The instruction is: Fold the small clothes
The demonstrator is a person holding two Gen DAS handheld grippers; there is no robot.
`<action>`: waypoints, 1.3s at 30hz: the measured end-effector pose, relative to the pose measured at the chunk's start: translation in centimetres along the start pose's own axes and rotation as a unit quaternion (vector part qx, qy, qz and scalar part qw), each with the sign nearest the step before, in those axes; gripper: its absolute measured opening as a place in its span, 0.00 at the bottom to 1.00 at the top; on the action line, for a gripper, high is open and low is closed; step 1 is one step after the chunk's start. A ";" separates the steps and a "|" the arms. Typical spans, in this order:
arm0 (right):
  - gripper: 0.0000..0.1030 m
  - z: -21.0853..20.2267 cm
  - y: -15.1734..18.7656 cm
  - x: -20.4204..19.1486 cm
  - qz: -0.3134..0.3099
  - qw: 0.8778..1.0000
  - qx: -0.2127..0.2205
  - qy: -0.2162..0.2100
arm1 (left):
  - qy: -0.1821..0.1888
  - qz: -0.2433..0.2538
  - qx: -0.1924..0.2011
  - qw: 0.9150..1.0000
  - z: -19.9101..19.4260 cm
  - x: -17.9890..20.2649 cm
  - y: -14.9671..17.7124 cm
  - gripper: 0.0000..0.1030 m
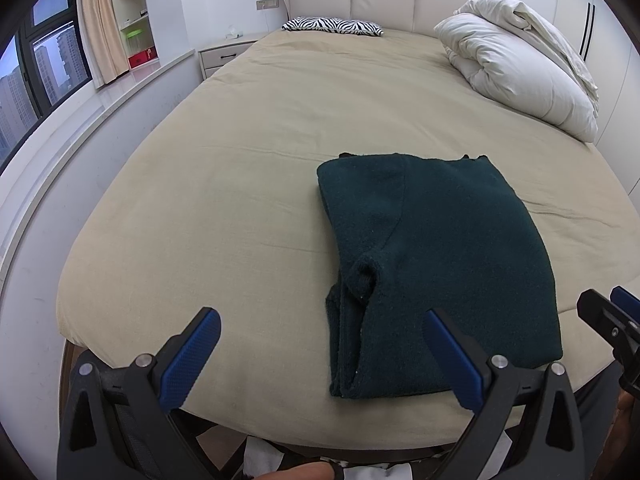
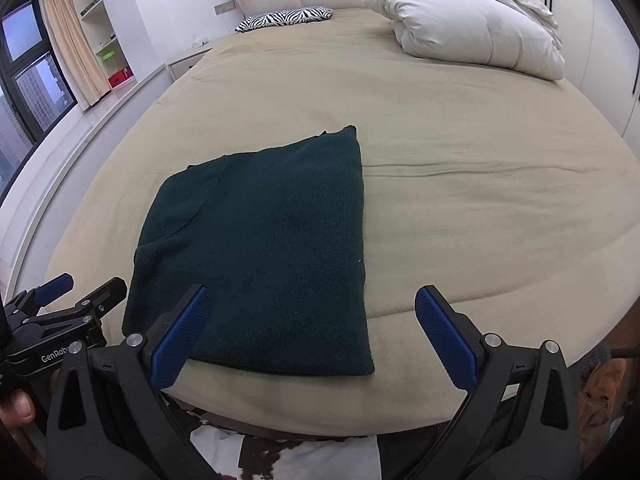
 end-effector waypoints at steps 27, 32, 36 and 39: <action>1.00 0.0 0.1 -0.1 0.001 1.000 -0.001 -0.001 | -0.001 0.001 -0.001 1.000 -0.1 -0.2 0.3 1.00; 1.00 0.1 0.2 -0.2 0.001 1.000 -0.002 -0.001 | -0.001 0.003 -0.002 1.000 -0.1 -0.2 0.4 1.00; 1.00 0.1 0.3 -0.2 0.001 1.000 -0.003 -0.001 | -0.001 0.004 -0.003 1.000 -0.1 -0.3 0.5 1.00; 1.00 0.1 0.3 -0.2 0.002 1.000 -0.003 -0.001 | 0.000 0.007 -0.004 1.000 -0.2 -0.3 0.5 1.00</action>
Point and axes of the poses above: each gripper's, at about its wrist camera, not at the fingertips, and z roughly the way its jaws point, x to its right, y to its underside, the point moved 7 cm from there along z, roughly the way its jaws point, and after that the axes turned 2 degrees about -y, right-handed, at the moved point
